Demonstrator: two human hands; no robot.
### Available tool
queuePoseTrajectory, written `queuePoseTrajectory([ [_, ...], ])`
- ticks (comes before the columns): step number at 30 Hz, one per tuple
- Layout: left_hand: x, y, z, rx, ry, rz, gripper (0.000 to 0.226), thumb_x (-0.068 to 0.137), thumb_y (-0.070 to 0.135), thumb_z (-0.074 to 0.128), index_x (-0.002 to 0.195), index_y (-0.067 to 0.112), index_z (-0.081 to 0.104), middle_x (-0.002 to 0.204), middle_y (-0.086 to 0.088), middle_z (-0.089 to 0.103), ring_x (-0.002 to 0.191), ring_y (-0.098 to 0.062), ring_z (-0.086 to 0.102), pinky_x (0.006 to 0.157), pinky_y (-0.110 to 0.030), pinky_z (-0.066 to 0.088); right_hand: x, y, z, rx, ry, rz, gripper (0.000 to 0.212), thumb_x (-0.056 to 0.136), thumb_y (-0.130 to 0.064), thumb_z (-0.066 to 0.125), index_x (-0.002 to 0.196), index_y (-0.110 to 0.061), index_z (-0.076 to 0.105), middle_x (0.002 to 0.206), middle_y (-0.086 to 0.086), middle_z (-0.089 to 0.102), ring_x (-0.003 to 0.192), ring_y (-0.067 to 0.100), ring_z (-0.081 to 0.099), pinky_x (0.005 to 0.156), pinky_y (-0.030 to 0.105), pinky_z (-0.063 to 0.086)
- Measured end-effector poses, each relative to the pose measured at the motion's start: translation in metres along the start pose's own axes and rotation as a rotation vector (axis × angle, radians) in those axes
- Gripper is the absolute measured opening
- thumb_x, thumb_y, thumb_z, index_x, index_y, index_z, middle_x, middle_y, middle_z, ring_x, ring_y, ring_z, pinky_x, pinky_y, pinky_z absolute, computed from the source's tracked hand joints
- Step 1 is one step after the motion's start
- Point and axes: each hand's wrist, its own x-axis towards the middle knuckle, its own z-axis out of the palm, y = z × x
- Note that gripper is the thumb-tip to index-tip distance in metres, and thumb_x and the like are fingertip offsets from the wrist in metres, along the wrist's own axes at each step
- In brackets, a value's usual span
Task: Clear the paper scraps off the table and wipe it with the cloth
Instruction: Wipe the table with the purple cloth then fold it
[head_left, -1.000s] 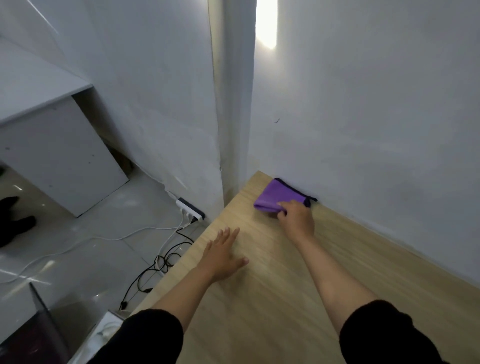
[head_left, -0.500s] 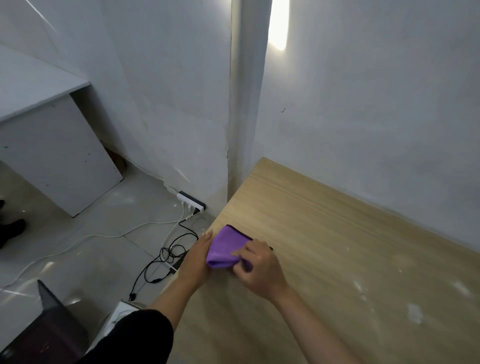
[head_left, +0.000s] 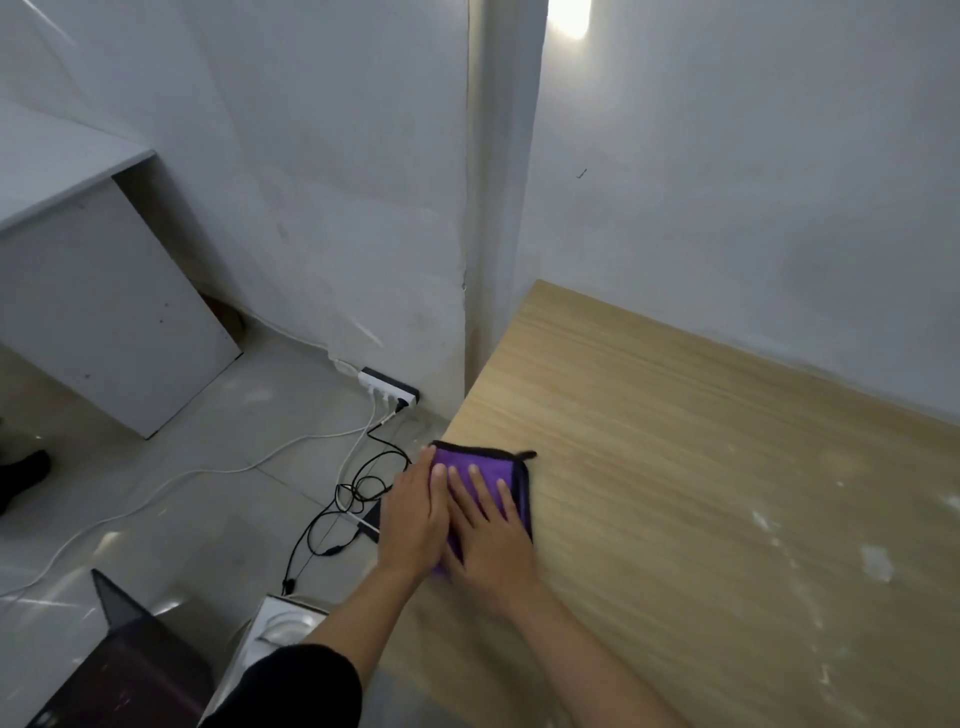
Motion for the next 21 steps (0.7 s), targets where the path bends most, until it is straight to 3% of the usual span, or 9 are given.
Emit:
queuePoseTrajectory([
  [3,0.019,0.007,0.009,0.055,0.001,-0.022,0.058,0.093,0.05,0.018,0.142,0.021,0.03,0.151,0.0,0.03,0.139,-0.017,0.026,0.115,-0.047,0.021,0.038,0.013,-0.005,-0.027,-0.046,-0.017,0.065,0.085,-0.049,0.031,0.144,-0.024,0.02,0.152,-0.004,0.026,0.143,0.018,0.002,0.111,0.042,0.001],
  [6,0.042,0.016,0.02,0.051,-0.053,0.002,0.061,0.09,0.05,0.017,0.141,0.02,0.031,0.154,-0.001,0.024,0.141,-0.017,0.021,0.116,-0.045,0.019,0.062,0.052,-0.016,0.03,0.035,0.153,0.061,0.09,-0.052,0.013,0.146,-0.03,0.003,0.155,-0.008,-0.005,0.143,0.015,-0.012,0.11,0.038,-0.018],
  [8,0.054,0.023,0.028,0.042,-0.098,0.037,0.054,0.095,0.045,0.023,0.141,0.017,0.033,0.155,-0.002,0.021,0.143,-0.016,0.017,0.117,-0.043,0.017,0.067,0.086,-0.024,0.04,0.106,0.351,0.067,0.085,-0.056,0.005,0.146,-0.029,0.002,0.156,-0.008,-0.004,0.143,0.014,-0.01,0.112,0.039,-0.016],
  [10,0.065,0.029,0.035,0.051,-0.113,0.081,0.046,0.099,0.035,0.03,0.14,0.015,0.034,0.155,-0.001,0.019,0.143,-0.014,0.013,0.118,-0.042,0.015,0.068,0.117,-0.031,0.054,0.169,0.555,0.069,0.084,-0.056,0.009,0.147,-0.027,0.008,0.157,-0.006,0.003,0.144,0.016,-0.003,0.115,0.043,-0.007],
  [12,0.077,0.034,0.038,0.036,-0.092,0.09,0.045,0.099,0.033,0.031,0.14,0.016,0.034,0.155,0.001,0.019,0.143,-0.011,0.011,0.119,-0.04,0.015,0.07,0.129,-0.035,0.058,0.199,0.646,0.07,0.083,-0.056,0.011,0.146,-0.027,0.015,0.156,-0.004,0.009,0.144,0.018,0.003,0.115,0.046,-0.001],
  [14,0.09,0.033,0.042,0.025,-0.081,0.078,0.044,0.098,0.033,0.032,0.14,0.018,0.035,0.154,0.001,0.022,0.143,-0.01,0.012,0.118,-0.039,0.016,0.077,0.122,-0.033,0.024,0.198,0.576,0.067,0.083,-0.055,0.018,0.144,-0.027,0.024,0.154,-0.003,0.019,0.143,0.02,0.013,0.113,0.045,-0.001],
  [17,0.107,0.029,0.05,0.068,-0.067,0.075,0.045,0.098,0.034,0.033,0.14,0.018,0.035,0.154,0.0,0.025,0.142,-0.011,0.016,0.118,-0.038,0.02,0.104,0.108,-0.035,-0.008,0.137,0.291,0.059,0.088,-0.053,0.027,0.139,-0.026,0.038,0.148,-0.001,0.036,0.139,0.022,0.028,0.11,0.045,0.004],
  [19,0.116,0.032,0.059,0.075,-0.033,0.054,0.047,0.098,0.034,0.032,0.142,0.017,0.031,0.154,0.0,0.023,0.142,-0.01,0.015,0.118,-0.038,0.019,0.129,0.104,-0.039,-0.001,0.072,0.14,0.061,0.092,-0.057,0.009,0.145,-0.029,0.021,0.155,-0.002,0.018,0.143,0.02,0.008,0.113,0.043,-0.004],
  [21,0.124,0.039,0.067,0.059,0.013,0.024,0.048,0.098,0.034,0.032,0.143,0.018,0.029,0.154,0.0,0.022,0.142,-0.009,0.014,0.119,-0.038,0.016,0.152,0.111,-0.043,0.041,0.02,0.107,0.061,0.092,-0.058,0.006,0.146,-0.032,0.003,0.157,-0.005,-0.002,0.143,0.017,-0.011,0.115,0.042,-0.012],
])
